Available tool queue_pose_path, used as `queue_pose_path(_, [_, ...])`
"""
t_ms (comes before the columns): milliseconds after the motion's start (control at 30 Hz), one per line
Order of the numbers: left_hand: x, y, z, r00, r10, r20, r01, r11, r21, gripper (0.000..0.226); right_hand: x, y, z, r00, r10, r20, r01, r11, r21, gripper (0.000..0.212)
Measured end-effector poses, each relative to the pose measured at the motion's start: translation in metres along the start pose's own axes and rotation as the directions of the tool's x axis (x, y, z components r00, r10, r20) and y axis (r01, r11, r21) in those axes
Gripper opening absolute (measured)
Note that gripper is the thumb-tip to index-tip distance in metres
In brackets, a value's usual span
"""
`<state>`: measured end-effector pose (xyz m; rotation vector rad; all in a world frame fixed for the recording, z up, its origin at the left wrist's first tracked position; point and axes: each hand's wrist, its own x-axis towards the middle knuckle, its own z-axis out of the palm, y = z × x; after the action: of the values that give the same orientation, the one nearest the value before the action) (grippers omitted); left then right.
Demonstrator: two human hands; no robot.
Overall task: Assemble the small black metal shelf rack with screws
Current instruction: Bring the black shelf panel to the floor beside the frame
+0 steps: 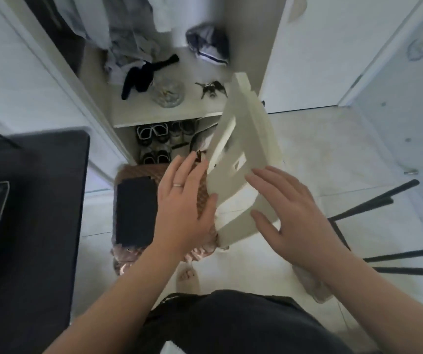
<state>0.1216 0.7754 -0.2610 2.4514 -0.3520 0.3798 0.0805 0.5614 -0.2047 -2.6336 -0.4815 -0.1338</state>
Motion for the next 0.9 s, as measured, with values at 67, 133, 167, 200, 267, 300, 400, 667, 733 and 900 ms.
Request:
queue_pose_path(67, [-0.01,-0.036,-0.01,0.997,-0.055,0.044,0.055,0.998,0.021,0.06,0.02,-0.023,0.028,0.999,-0.02,0.034,0.02,1.0,0.017,0.053])
queue_pose_path(133, [-0.025,-0.069,-0.015,0.985,-0.133,0.112,0.13,0.991,0.038,0.062,0.035,-0.042,0.059,0.996,-0.031,0.086,0.029,0.999,0.03,0.053])
queue_pose_path(167, [-0.033,-0.086,-0.015,0.971,-0.183,0.154,0.179,0.983,0.039,0.063,0.042,-0.05,0.075,0.992,-0.031,0.12,0.026,0.999,0.046,0.054])
queue_pose_path(200, [-0.042,-0.101,-0.015,0.951,-0.239,0.198,0.236,0.971,0.04,0.064,0.048,-0.058,0.091,0.987,-0.031,0.159,0.021,0.998,0.064,0.055])
queue_pose_path(267, [-0.062,-0.131,-0.01,0.89,-0.36,0.279,0.356,0.932,0.067,0.065,0.06,-0.07,0.124,0.966,-0.021,0.258,-0.002,0.996,0.088,0.058])
queue_pose_path(300, [-0.071,-0.144,-0.005,0.855,-0.418,0.307,0.41,0.907,0.094,0.066,0.066,-0.075,0.14,0.951,-0.012,0.31,-0.018,0.995,0.094,0.059])
queue_pose_path(400, [-0.093,-0.179,0.014,0.75,-0.555,0.359,0.544,0.827,0.141,0.067,0.081,-0.082,0.19,0.9,0.01,0.435,-0.073,0.989,0.127,0.058])
queue_pose_path(667, [-0.123,-0.262,0.085,0.448,-0.822,0.351,0.831,0.528,0.177,0.067,0.119,-0.052,0.341,0.716,0.166,0.678,-0.344,0.929,0.135,0.062])
queue_pose_path(733, [-0.126,-0.286,0.104,0.405,-0.858,0.315,0.858,0.476,0.194,0.069,0.127,-0.04,0.381,0.659,0.206,0.723,-0.417,0.9,0.124,0.064])
queue_pose_path(900, [-0.125,-0.343,0.142,0.341,-0.926,0.163,0.895,0.373,0.246,0.077,0.134,-0.016,0.466,0.588,0.241,0.772,-0.53,0.836,0.142,0.063])
